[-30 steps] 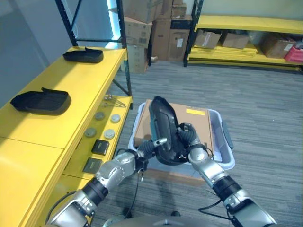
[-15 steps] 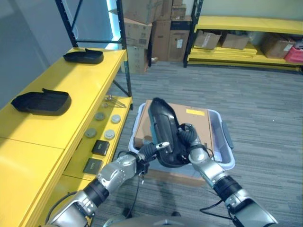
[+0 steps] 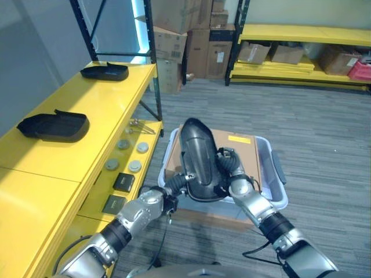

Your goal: Move parts from the plastic box to the shelf.

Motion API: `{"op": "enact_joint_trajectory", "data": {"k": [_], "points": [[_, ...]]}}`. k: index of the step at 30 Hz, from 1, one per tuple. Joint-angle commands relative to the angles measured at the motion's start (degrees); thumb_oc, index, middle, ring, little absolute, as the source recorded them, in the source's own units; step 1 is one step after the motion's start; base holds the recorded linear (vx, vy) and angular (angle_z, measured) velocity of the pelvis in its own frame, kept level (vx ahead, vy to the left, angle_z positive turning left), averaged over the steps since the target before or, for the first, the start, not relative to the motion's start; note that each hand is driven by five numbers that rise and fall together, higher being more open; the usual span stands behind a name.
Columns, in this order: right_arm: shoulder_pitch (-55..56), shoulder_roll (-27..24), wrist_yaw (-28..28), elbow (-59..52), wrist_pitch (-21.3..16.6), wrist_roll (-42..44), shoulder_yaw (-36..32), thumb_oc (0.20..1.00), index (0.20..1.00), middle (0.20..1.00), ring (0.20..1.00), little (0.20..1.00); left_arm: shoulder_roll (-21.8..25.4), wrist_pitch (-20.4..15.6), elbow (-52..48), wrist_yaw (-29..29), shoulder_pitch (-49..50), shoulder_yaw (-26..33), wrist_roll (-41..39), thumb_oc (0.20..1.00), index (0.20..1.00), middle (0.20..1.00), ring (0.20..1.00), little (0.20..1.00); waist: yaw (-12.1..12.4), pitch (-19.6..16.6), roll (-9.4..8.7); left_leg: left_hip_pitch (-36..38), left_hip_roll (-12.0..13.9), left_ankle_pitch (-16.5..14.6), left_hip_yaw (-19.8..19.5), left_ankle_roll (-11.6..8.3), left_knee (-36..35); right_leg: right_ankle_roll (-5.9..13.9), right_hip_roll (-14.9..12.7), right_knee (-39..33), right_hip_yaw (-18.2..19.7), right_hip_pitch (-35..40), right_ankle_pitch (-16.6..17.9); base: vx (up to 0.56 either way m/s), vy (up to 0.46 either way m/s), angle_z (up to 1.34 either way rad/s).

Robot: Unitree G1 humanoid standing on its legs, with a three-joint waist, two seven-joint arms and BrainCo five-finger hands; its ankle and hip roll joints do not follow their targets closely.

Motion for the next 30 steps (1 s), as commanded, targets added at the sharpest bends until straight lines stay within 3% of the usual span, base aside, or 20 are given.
{"op": "enact_joint_trajectory", "data": {"k": [1, 2, 7, 13, 20, 30], "points": [[-6.9, 5.1, 1.1, 1.3, -3.8, 2.6, 2.7, 0.796, 0.796, 0.796, 0.796, 0.796, -7.5, -8.8, 1.4, 1.9, -7.7, -2.9, 4.7, 0.200, 0.200, 0.200, 0.200, 0.200, 2.0, -1.6, 0.31, 1.9, 1.6, -7.4, -0.1, -0.32, 1.9, 3.18, -0.7, -0.2, -1.5, -0.4, -3.8, 0.00, 0.000, 0.00], [-6.8, 5.2, 0.7, 1.3, -3.8, 2.9, 2.4, 1.000, 1.000, 1.000, 1.000, 1.000, -7.2, -9.9, 1.4, 3.6, -7.8, -2.4, 6.6, 0.200, 0.200, 0.200, 0.200, 0.200, 2.1, -1.6, 0.29, 2.0, 1.6, -7.4, -0.2, -0.33, 1.9, 3.15, -0.7, -0.2, -1.5, -0.3, -3.8, 0.00, 0.000, 0.00], [-5.8, 4.9, -2.1, 0.8, -3.5, 4.3, 0.6, 1.000, 1.000, 1.000, 1.000, 1.000, -4.5, -12.2, 0.8, 9.6, -7.8, 2.1, 13.3, 0.200, 0.200, 0.200, 0.200, 0.200, 3.0, -1.6, 0.20, 2.1, 1.5, -7.3, -0.9, -0.45, 1.7, 3.10, -0.7, -0.2, -1.8, 0.0, -3.9, 0.00, 0.000, 0.00], [-0.6, 0.3, -3.2, -0.7, -0.2, 1.5, -4.5, 1.000, 1.000, 1.000, 1.000, 1.000, 2.8, -14.4, -1.5, 8.4, -3.2, 12.8, 15.6, 0.200, 0.200, 0.200, 0.200, 0.200, 4.1, -1.6, 0.39, 1.9, 1.3, -7.2, -1.4, -0.58, 1.7, 2.97, -0.8, -0.2, -2.1, 0.1, -4.0, -0.01, 0.015, 0.04], [13.0, -3.9, 4.3, 8.2, -1.4, -4.7, -11.8, 1.000, 1.000, 1.000, 1.000, 1.000, 9.2, -16.9, -9.4, 6.8, 7.8, 25.9, 16.7, 0.200, 0.200, 0.200, 0.200, 0.200, 4.2, -0.9, 0.62, 1.1, 1.2, -6.7, -1.4, -0.55, 1.3, 2.83, -0.7, -0.2, -2.1, -0.5, -3.9, -0.04, 0.029, 0.01], [21.7, -1.4, 12.7, 24.1, -0.3, -14.4, -11.8, 1.000, 1.000, 1.000, 1.000, 1.000, 13.4, -23.4, -19.5, 7.7, 15.3, 37.6, 18.1, 0.200, 0.200, 0.200, 0.200, 0.200, 5.5, 0.1, 0.59, 0.2, 0.1, -6.4, -3.1, -0.46, 0.0, 3.29, -1.0, -0.2, -2.2, -0.9, -3.9, -0.04, 0.022, -0.01]]}}
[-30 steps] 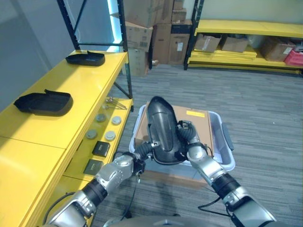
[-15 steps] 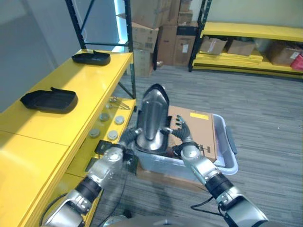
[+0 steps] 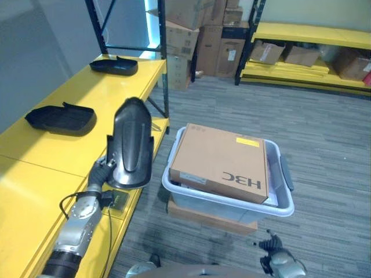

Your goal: Move parts from the plastic box to the shelf.

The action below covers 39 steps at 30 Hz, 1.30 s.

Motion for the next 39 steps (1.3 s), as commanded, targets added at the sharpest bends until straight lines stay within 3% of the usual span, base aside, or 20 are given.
{"op": "enact_joint_trajectory", "data": {"k": [1, 7, 8, 9, 11, 15, 17, 19, 22, 23, 24, 26, 27, 30, 35, 39], "points": [[-3.6, 0.7, 1.8, 4.1, -1.3, -5.4, 1.6, 1.000, 1.000, 1.000, 1.000, 1.000, 2.3, -8.6, -9.5, -0.1, -4.8, 4.6, 1.5, 0.200, 0.200, 0.200, 0.200, 0.200, 2.6, -0.3, 1.32, 0.5, -0.1, -5.5, -3.2, 0.09, 0.0, 2.85, -0.8, 0.1, -2.1, -0.6, -2.8, -0.06, 0.036, 0.05], [-0.7, 6.0, 5.3, 17.7, 0.3, -3.0, 0.5, 1.000, 1.000, 1.000, 1.000, 1.000, 3.9, -9.1, -15.1, 0.5, -4.2, 7.4, 0.5, 0.200, 0.200, 0.200, 0.200, 0.200, 3.7, -0.2, 2.07, -1.5, -1.6, -5.1, -8.7, 1.21, 0.0, 2.68, -0.5, 3.3, 0.0, -2.0, -4.7, -0.05, -0.005, 0.21], [0.3, 7.3, 5.8, 22.1, -0.9, -0.8, -0.6, 1.000, 1.000, 1.000, 1.000, 1.000, 4.6, -10.7, -14.8, -0.7, -4.8, 7.1, -0.6, 0.200, 0.200, 0.200, 0.200, 0.200, 3.2, -0.1, 2.33, -2.0, -1.9, -4.6, -11.0, 1.42, 0.0, 1.84, 1.0, 4.7, 1.8, -2.9, -5.9, -0.06, -0.090, 0.68], [1.6, 8.3, 5.8, 25.4, -2.8, 2.5, -1.2, 1.000, 1.000, 1.000, 1.000, 1.000, 5.0, -13.3, -15.1, -3.8, -5.8, 6.4, -1.5, 0.200, 0.200, 0.200, 0.200, 0.200, 2.2, 0.4, 2.54, -2.1, -2.8, -4.2, -15.3, 1.54, 0.0, 0.38, 4.0, 6.1, 5.5, -2.9, -7.5, -0.04, -0.092, 0.83], [2.7, 9.2, 5.7, 27.1, -4.0, 3.6, -0.6, 1.000, 1.000, 1.000, 1.000, 1.000, 5.4, -15.9, -15.7, -3.1, -6.8, 5.9, -0.8, 0.200, 0.200, 0.200, 0.200, 0.200, 1.5, 0.8, 2.65, -2.2, -3.6, -3.5, -19.2, 1.31, 0.0, -0.69, 6.1, 7.3, 7.6, -2.8, -8.5, -0.03, -0.065, 2.03], [1.0, 9.1, 5.6, 27.3, -2.5, 1.4, 2.2, 1.000, 1.000, 1.000, 1.000, 1.000, 6.3, -15.8, -19.9, -1.6, -8.3, 6.7, -1.0, 0.200, 0.200, 0.200, 0.200, 0.200, 3.5, 1.2, 2.34, -3.5, -4.0, -2.2, -22.7, 0.38, 0.1, -1.45, 7.0, 7.3, 5.6, -2.9, -8.7, -0.13, -0.112, 2.47], [-0.4, 7.9, 7.1, 27.0, -0.6, 0.7, 4.1, 1.000, 1.000, 1.000, 1.000, 1.000, 7.2, -14.8, -21.7, 2.4, -8.0, 8.9, 1.4, 0.200, 0.200, 0.200, 0.200, 0.200, 5.3, 1.5, 1.91, -4.1, -4.0, -1.6, -23.9, -0.73, 0.4, -1.87, 7.7, 6.2, 4.4, -2.0, -8.7, -0.11, -0.119, 1.33], [-1.4, 7.2, 9.6, 27.2, 1.2, -0.7, 5.2, 1.000, 1.000, 1.000, 1.000, 1.000, 7.9, -12.8, -22.5, 4.9, -6.6, 11.4, 2.5, 0.200, 0.200, 0.200, 0.200, 0.200, 7.2, 1.5, 1.47, -5.7, -3.6, -0.6, -23.7, -1.95, 1.0, -1.90, 7.9, 5.0, 2.6, -1.3, -8.4, -0.08, -0.079, 0.53], [-1.6, 7.3, 10.3, 27.3, 1.4, -1.8, 5.3, 1.000, 1.000, 1.000, 1.000, 1.000, 8.1, -11.2, -22.7, 5.3, -5.8, 13.0, 2.0, 0.200, 0.200, 0.200, 0.200, 0.200, 7.9, 2.0, 1.31, -7.4, -2.9, -0.1, -21.6, -2.70, 1.5, -1.77, 7.7, 4.3, 0.4, -0.8, -8.3, -0.07, -0.033, 0.85], [-1.4, 7.5, 10.4, 27.0, 1.4, -1.7, 5.1, 1.000, 1.000, 1.000, 1.000, 1.000, 7.8, -11.1, -22.2, 4.5, -5.5, 13.4, 1.6, 0.200, 0.200, 0.200, 0.200, 0.200, 7.7, 2.4, 1.33, -8.1, -2.1, 0.3, -18.5, -3.29, 1.5, -1.64, 7.5, 3.8, -1.5, 0.0, -8.3, -0.11, 0.010, 0.66], [-0.8, 8.3, 9.4, 26.5, 2.1, -0.4, 4.5, 1.000, 1.000, 1.000, 1.000, 1.000, 6.5, -11.6, -20.9, 2.6, -5.2, 13.4, 1.7, 0.200, 0.200, 0.200, 0.200, 0.200, 6.7, 3.2, 1.67, -9.4, -0.1, 1.5, -11.0, -4.34, 1.1, -1.39, 7.2, 2.8, -5.4, 1.2, -7.7, -0.11, 0.024, 1.22], [-0.2, 8.8, 8.2, 26.0, 2.5, -1.0, 4.1, 1.000, 1.000, 1.000, 1.000, 1.000, 5.7, -12.2, -20.1, 2.1, -4.6, 13.4, 2.3, 0.200, 0.200, 0.200, 0.200, 0.200, 5.9, 3.9, 1.83, -10.2, 1.7, 2.3, -6.4, -4.86, 1.4, -1.49, 6.8, 2.8, -7.8, 1.6, -7.5, -0.07, 0.098, 2.14], [-0.3, 8.8, 7.8, 26.1, 2.5, -1.4, 4.1, 1.000, 1.000, 1.000, 1.000, 1.000, 5.3, -12.7, -19.5, 2.2, -4.0, 13.4, 2.5, 0.200, 0.200, 0.200, 0.200, 0.200, 5.8, 4.0, 1.58, -9.1, 2.3, 1.0, -5.4, -5.18, 1.7, -1.42, 6.6, 2.9, -7.9, 2.1, -8.3, -0.02, 0.132, 1.61], [-1.8, 7.9, 9.0, 26.7, 3.2, -4.5, 4.1, 1.000, 1.000, 1.000, 1.000, 1.000, 3.9, -13.5, -18.3, 5.3, -2.4, 12.4, 3.9, 0.200, 0.200, 0.200, 0.200, 0.200, 5.9, 4.2, 1.22, -8.3, 2.4, -0.7, -4.1, -4.26, 3.4, -1.85, 5.6, 3.7, -8.4, 1.3, -8.5, -0.03, 0.252, 0.76], [-2.6, 7.0, 10.6, 28.3, 3.2, -6.9, 4.6, 1.000, 1.000, 1.000, 1.000, 1.000, 3.5, -12.7, -16.7, 6.0, -0.3, 12.9, 4.4, 0.200, 0.200, 0.200, 0.200, 0.200, 6.6, 3.7, 1.91, -5.9, 1.8, -0.5, -3.2, -3.93, 0.2, -1.74, 4.7, 3.2, -9.6, 2.1, -8.4, 0.09, 0.230, 0.36], [-2.9, 7.1, 12.4, 27.9, 4.9, -10.9, 5.3, 1.000, 1.000, 1.000, 1.000, 1.000, 4.2, -12.4, -15.6, 5.7, 1.5, 14.0, 4.4, 0.200, 0.200, 0.200, 0.200, 0.200, 7.5, 2.6, 1.73, -3.7, -0.3, -2.4, -5.6, -2.40, 0.0, -0.91, 3.5, 3.5, -8.5, 2.3, -8.3, 0.17, 0.235, 0.14]]}}
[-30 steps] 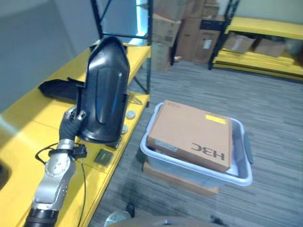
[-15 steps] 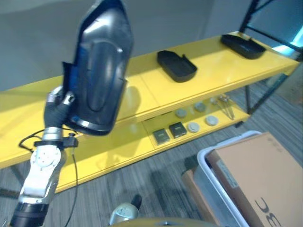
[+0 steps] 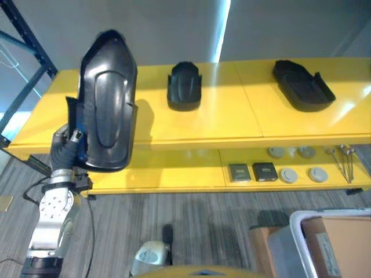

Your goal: Move parts from the plastic box to the shelf.

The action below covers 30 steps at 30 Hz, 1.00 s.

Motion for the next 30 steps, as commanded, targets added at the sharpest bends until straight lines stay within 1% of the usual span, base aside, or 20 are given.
{"op": "enact_joint_trajectory", "data": {"k": [1, 2, 3, 4, 6, 7, 8, 9, 10, 11, 12, 13, 17, 20, 23, 25, 26, 27, 29, 30], "points": [[-1.0, -0.5, 1.7, 1.7, 2.1, -3.8, 1.6, 1.000, 1.000, 1.000, 1.000, 1.000, 1.6, -3.7, -0.9, 1.3, -1.5, 3.4, 1.9, 0.200, 0.200, 0.200, 0.200, 0.200, 0.6, -2.6, 0.32, 2.5, 2.8, -6.0, -5.4, -4.73, -2.1, -0.19, 3.0, -0.7, 2.9, -6.9, 3.6, 0.12, 0.318, 0.10], [-0.6, -0.4, 1.0, 1.5, 1.8, -1.4, 1.6, 1.000, 1.000, 1.000, 1.000, 1.000, 2.3, -4.0, 0.0, 0.0, -1.6, 3.7, 1.2, 0.200, 0.200, 0.200, 0.200, 0.200, 0.8, -2.9, 0.62, 2.5, 1.7, -5.8, -5.8, -3.17, -2.1, 0.05, 1.5, 2.6, 2.9, -8.0, 3.2, 0.10, 0.293, 0.12], [-0.6, -0.4, 0.5, 1.5, 1.6, -0.1, 1.6, 1.000, 1.000, 1.000, 1.000, 1.000, 2.4, -4.0, 0.2, -0.4, -1.6, 3.7, 1.1, 0.200, 0.200, 0.200, 0.200, 0.200, 0.8, -3.0, 0.62, 2.6, 1.5, -5.9, -5.9, -2.92, -2.1, 0.14, 1.2, 3.5, 3.0, -8.2, 2.8, 0.12, 0.348, 0.11], [-0.6, -0.4, 0.2, 1.2, 1.2, 1.8, 1.1, 1.000, 1.000, 1.000, 1.000, 1.000, 3.1, -3.9, 0.7, -0.8, -2.3, 3.4, 1.1, 0.200, 0.200, 0.200, 0.200, 0.200, 0.5, -2.9, 0.85, 2.8, 0.9, -6.2, -6.2, -1.84, -1.9, 0.57, -0.1, 8.3, 3.8, -9.6, 1.8, 0.09, 0.204, 0.16], [-0.7, -0.3, -0.4, 0.7, 0.3, 3.4, 0.5, 1.000, 1.000, 1.000, 1.000, 1.000, 3.7, -4.4, 1.6, -0.6, -3.2, 2.6, 1.3, 0.200, 0.200, 0.200, 0.200, 0.200, -0.1, -2.5, 0.88, 3.6, 0.0, -7.2, -6.9, -0.61, -1.8, 2.19, -2.3, 15.9, 6.1, -12.5, 2.2, 0.10, 0.237, 0.18], [-0.5, -0.5, -1.3, 0.2, -0.7, 5.3, -0.6, 1.000, 1.000, 1.000, 1.000, 1.000, 4.2, -5.3, 2.7, 0.1, -4.3, 1.6, 1.7, 0.200, 0.200, 0.200, 0.200, 0.200, -1.0, -1.3, 1.32, 3.0, -0.9, -7.2, -6.3, 1.24, -0.9, 2.46, -4.4, 25.0, 7.8, -17.6, 5.2, 0.04, 0.286, 0.10], [-0.6, -0.8, -0.9, 0.0, -1.3, 5.6, -1.8, 1.000, 1.000, 1.000, 1.000, 1.000, 5.2, -5.5, 3.1, 1.4, -5.1, 0.9, 1.2, 0.200, 0.200, 0.200, 0.200, 0.200, -2.6, 0.0, 1.58, 3.6, -1.7, -8.2, -6.7, 2.14, -0.4, 2.45, -3.1, 31.7, 11.4, -21.9, 7.1, -0.03, 0.242, 0.02], [-0.6, -0.9, -0.7, 0.0, -1.5, 5.6, -1.9, 1.000, 1.000, 1.000, 1.000, 1.000, 5.4, -5.6, 3.3, 1.6, -5.4, 0.8, 1.0, 0.200, 0.200, 0.200, 0.200, 0.200, -2.8, 0.2, 1.48, 3.7, -1.9, -8.4, -6.7, 2.22, -0.3, 2.47, -2.7, 32.3, 12.1, -22.7, 7.2, 0.02, 0.080, -0.02], [-0.5, -1.1, -0.5, 0.1, -2.5, 5.7, -2.2, 1.000, 1.000, 1.000, 1.000, 1.000, 5.9, -5.7, 3.6, 2.5, -5.9, 0.2, 0.4, 0.200, 0.200, 0.200, 0.200, 0.200, -4.0, 1.1, 1.25, 4.1, -2.4, -8.6, -7.5, 2.13, -0.1, 2.58, -0.3, 31.0, 13.2, -24.4, 8.0, 0.06, -0.066, 0.57], [-0.3, -1.4, 0.1, 0.7, -4.2, 5.6, -2.7, 1.000, 1.000, 1.000, 1.000, 1.000, 6.4, -5.6, 3.4, 4.3, -7.0, -0.7, 0.2, 0.200, 0.200, 0.200, 0.200, 0.200, -5.7, 2.3, 0.52, 4.9, -3.0, -9.2, -8.8, 1.67, 0.1, 2.59, 3.5, 24.3, 14.1, -25.2, 8.8, 0.07, -0.097, 0.73], [-0.4, -1.5, 0.2, 0.8, -4.4, 5.1, -2.8, 1.000, 1.000, 1.000, 1.000, 1.000, 6.4, -5.4, 3.2, 4.7, -7.2, -0.9, 0.2, 0.200, 0.200, 0.200, 0.200, 0.200, -6.1, 2.5, 0.34, 4.9, -3.1, -9.3, -9.1, 1.49, 0.2, 2.40, 4.5, 21.5, 14.2, -25.1, 9.3, 0.13, -0.158, 0.89], [0.1, -1.1, 0.0, 1.0, -5.2, 3.5, -3.2, 1.000, 1.000, 1.000, 1.000, 1.000, 5.5, -5.1, 2.5, 5.1, -7.3, -1.4, 1.0, 0.200, 0.200, 0.200, 0.200, 0.200, -6.9, 2.9, -0.50, 5.2, -3.9, -10.0, -10.8, 1.42, 1.0, 2.10, 6.1, 15.3, 15.1, -24.2, 9.7, 0.11, -0.118, 0.44], [-0.5, -1.0, 0.1, 2.3, -5.0, 3.3, -2.3, 1.000, 1.000, 1.000, 1.000, 1.000, 2.9, -2.3, -0.3, 5.6, -7.2, -2.6, 1.4, 0.200, 0.200, 0.200, 0.200, 0.200, -6.1, 1.4, -0.84, 5.7, -4.0, -8.8, -12.0, 0.83, -0.4, 0.62, 7.3, 6.5, 14.8, -18.9, 9.4, 0.16, -0.111, 0.48], [-1.9, -2.0, 0.5, 2.9, -3.8, 4.4, -2.9, 1.000, 1.000, 1.000, 1.000, 1.000, 1.4, -0.7, -1.5, 5.5, -6.3, -3.3, 2.5, 0.200, 0.200, 0.200, 0.200, 0.200, -4.9, -0.6, -1.54, 5.1, -3.8, -8.8, -11.2, 0.09, 0.2, -0.36, 7.9, 0.3, 14.9, -14.1, 8.6, 0.15, -0.084, 0.04], [-1.8, -2.3, 0.6, 3.0, -3.3, 3.9, -3.2, 1.000, 1.000, 1.000, 1.000, 1.000, 1.3, -0.4, -1.4, 6.1, -6.1, -3.3, 2.0, 0.200, 0.200, 0.200, 0.200, 0.200, -4.9, -1.1, -1.74, 4.4, -3.5, -9.3, -10.1, -0.29, 1.8, -0.56, 7.9, -0.8, 15.1, -13.0, 8.3, 0.11, -0.056, -0.09], [-1.1, -2.3, 0.4, 2.9, -3.1, 3.2, -4.0, 1.000, 1.000, 1.000, 1.000, 1.000, 1.2, 0.0, -1.3, 5.3, -5.8, -3.3, 1.0, 0.200, 0.200, 0.200, 0.200, 0.200, -5.3, -0.8, -1.98, 2.0, -2.9, -10.7, -7.2, -0.99, 7.1, -0.97, 7.2, -1.0, 14.6, -12.2, 7.8, 0.06, -0.041, -0.08], [-1.1, -2.3, 0.4, 2.9, -3.1, 3.2, -4.0, 1.000, 1.000, 1.000, 1.000, 1.000, 1.2, 0.0, -1.3, 5.3, -5.8, -3.3, 1.0, 0.200, 0.200, 0.200, 0.200, 0.200, -5.3, -0.8, -1.98, 2.0, -2.9, -10.7, -7.2, -0.99, 7.1, -0.97, 7.2, -1.0, 14.6, -12.2, 7.8, 0.01, -0.025, -0.06], [-0.6, -2.1, -0.3, 3.2, -3.1, 4.1, -4.8, 1.000, 1.000, 1.000, 1.000, 1.000, 0.9, -0.2, -0.6, 4.6, -6.4, -4.0, 1.1, 0.200, 0.200, 0.200, 0.200, 0.200, -6.0, -0.3, -2.07, 0.1, -1.2, -11.5, -4.1, -1.64, 10.5, -1.18, 6.4, -0.4, 13.7, -12.2, 7.6, 0.00, 0.000, 0.00], [-0.4, -2.2, -0.9, 3.8, -3.2, 5.2, -5.2, 1.000, 1.000, 1.000, 1.000, 1.000, 0.7, -0.3, -0.1, 4.0, -6.8, -4.6, 0.5, 0.200, 0.200, 0.200, 0.200, 0.200, -6.5, 0.2, -2.11, -0.8, 0.5, -11.2, -2.9, -2.35, 11.8, -1.39, 5.9, -0.1, 13.2, -12.2, 7.5, -0.01, 0.024, 0.13], [-0.4, -2.4, -0.9, 4.5, -3.6, 5.4, -5.6, 1.000, 1.000, 1.000, 1.000, 1.000, 0.6, -0.7, 0.3, 3.7, -7.1, -5.0, 0.2, 0.200, 0.200, 0.200, 0.200, 0.200, -6.8, 0.3, -1.92, -1.3, 2.3, -10.2, -3.0, -2.96, 11.8, -1.65, 5.7, 0.3, 13.0, -12.3, 7.3, 0.00, 0.138, 0.30]]}}
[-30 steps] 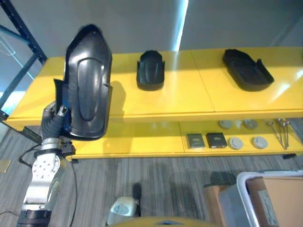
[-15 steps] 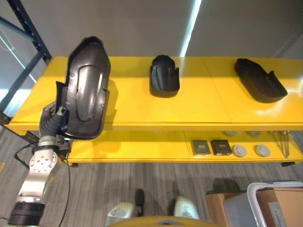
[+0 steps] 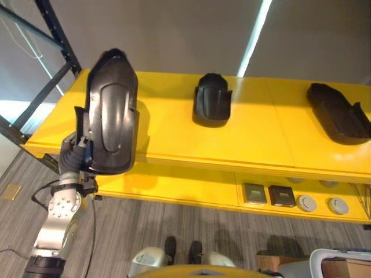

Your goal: Move parts from the plastic box to the shelf.

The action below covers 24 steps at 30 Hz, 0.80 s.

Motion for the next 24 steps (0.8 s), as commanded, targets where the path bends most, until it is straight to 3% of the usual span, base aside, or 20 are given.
{"op": "enact_joint_trajectory", "data": {"k": [1, 2, 4, 7, 10, 13, 16, 18, 19, 20, 24], "points": [[0.7, -1.6, -0.4, 4.6, -0.4, 0.2, 0.4, 1.000, 1.000, 1.000, 1.000, 1.000, -0.5, -4.2, -2.1, -0.8, -6.0, 0.4, 0.1, 0.200, 0.200, 0.200, 0.200, 0.200, -2.2, -0.4, -1.01, -0.9, 7.0, -0.2, 1.2, -2.74, 3.5, 7.57, -3.3, -12.4, 0.6, 7.4, 4.6, 0.02, 0.217, 0.28], [1.0, -2.0, -0.3, 4.9, -1.0, -0.8, 0.3, 1.000, 1.000, 1.000, 1.000, 1.000, -0.4, -4.3, -2.3, -0.6, -5.9, 0.4, 0.0, 0.200, 0.200, 0.200, 0.200, 0.200, -2.7, -0.6, -0.50, 0.0, 9.6, 2.4, 1.2, -3.88, 0.9, 7.43, -3.5, -12.5, 0.8, 7.5, 4.2, 0.03, 0.229, 0.25], [1.2, -2.4, -0.6, 5.1, -1.5, -0.6, 0.2, 1.000, 1.000, 1.000, 1.000, 1.000, -0.5, -4.6, -2.4, -0.6, -5.9, 0.3, 0.1, 0.200, 0.200, 0.200, 0.200, 0.200, -3.1, -0.7, 0.00, 0.9, 11.9, 5.3, 1.2, -4.97, -1.9, 7.22, -3.7, -12.4, 0.9, 7.8, 3.8, 0.03, 0.201, 0.02], [0.9, -3.9, -0.7, 4.2, -1.4, 6.2, -1.1, 1.000, 1.000, 1.000, 1.000, 1.000, -0.7, -4.3, -2.4, 0.0, -6.8, -0.8, 1.8, 0.200, 0.200, 0.200, 0.200, 0.200, -4.8, -0.6, 1.68, 1.6, 16.6, 10.2, 1.5, -6.32, -4.0, 6.66, -5.5, -8.5, 1.1, 6.9, 1.6, 0.01, 0.362, -0.11], [0.8, -3.8, 0.1, 3.4, -1.2, 4.1, -2.3, 1.000, 1.000, 1.000, 1.000, 1.000, -0.1, -4.1, -0.5, 1.2, -8.8, -1.5, 3.5, 0.200, 0.200, 0.200, 0.200, 0.200, -6.0, -0.3, 2.57, 3.8, 15.4, 5.4, 3.3, -5.66, -4.7, 8.26, -8.5, -4.3, 1.1, 4.2, 1.0, 0.00, 0.380, -0.04], [1.9, -2.8, -0.2, 4.0, -2.3, 2.8, -3.5, 1.000, 1.000, 1.000, 1.000, 1.000, 0.6, -3.0, 0.9, 2.2, -9.8, -1.4, 4.3, 0.200, 0.200, 0.200, 0.200, 0.200, -6.5, 0.3, 2.81, 4.5, 14.1, 3.0, 3.6, -5.28, -3.5, 10.15, -11.3, -2.3, 1.6, 3.5, 1.7, 0.03, 0.262, -0.07], [4.0, -1.9, -2.8, 3.7, -4.0, -4.8, -3.1, 1.000, 1.000, 1.000, 1.000, 1.000, 3.2, -1.9, 3.2, 3.5, -9.2, 1.1, 3.7, 0.200, 0.200, 0.200, 0.200, 0.200, -7.2, 0.5, 2.40, 6.2, 12.6, 0.4, 5.0, -4.03, -3.4, 12.16, -13.3, -4.8, 2.4, 4.9, 3.5, 0.06, 0.206, -0.11], [4.8, -2.3, -1.8, 2.8, -3.5, -3.5, -2.6, 1.000, 1.000, 1.000, 1.000, 1.000, 4.3, -0.3, 3.8, 4.5, -9.3, 2.1, 3.5, 0.200, 0.200, 0.200, 0.200, 0.200, -7.4, 0.1, 2.08, 6.9, 12.4, 0.1, 5.5, -3.70, -4.1, 12.50, -13.4, -6.8, 2.3, 5.9, 4.3, 0.08, 0.055, -0.17], [5.2, -2.6, -1.2, 2.4, -3.4, -4.4, -2.7, 1.000, 1.000, 1.000, 1.000, 1.000, 5.1, 1.6, 4.3, 4.9, -9.9, 3.0, 2.9, 0.200, 0.200, 0.200, 0.200, 0.200, -7.5, -0.3, 1.85, 7.3, 12.4, 0.1, 6.1, -3.60, -4.9, 12.61, -13.4, -8.3, 2.1, 6.6, 4.7, 0.13, -0.028, -0.14], [6.2, -3.2, -0.1, 1.5, -3.6, -6.1, -2.2, 1.000, 1.000, 1.000, 1.000, 1.000, 6.8, 8.0, 8.4, 5.7, -12.5, 4.4, 1.9, 0.200, 0.200, 0.200, 0.200, 0.200, -8.1, -1.0, 1.55, 8.0, 12.7, 0.6, 7.2, -3.92, -6.5, 12.87, -12.9, -10.9, 1.9, 7.7, 5.5, 0.12, -0.054, 0.00], [6.1, -3.7, 0.4, 0.2, -2.7, -5.7, -0.4, 1.000, 1.000, 1.000, 1.000, 1.000, 8.8, 11.8, 20.0, 8.6, -20.2, 1.9, -1.5, 0.200, 0.200, 0.200, 0.200, 0.200, -9.8, -1.7, 1.48, 8.0, 13.3, 1.2, 8.3, -4.32, -7.1, 13.05, -12.2, -12.0, 2.5, 7.8, 5.8, 0.06, -0.042, -0.02]]}}
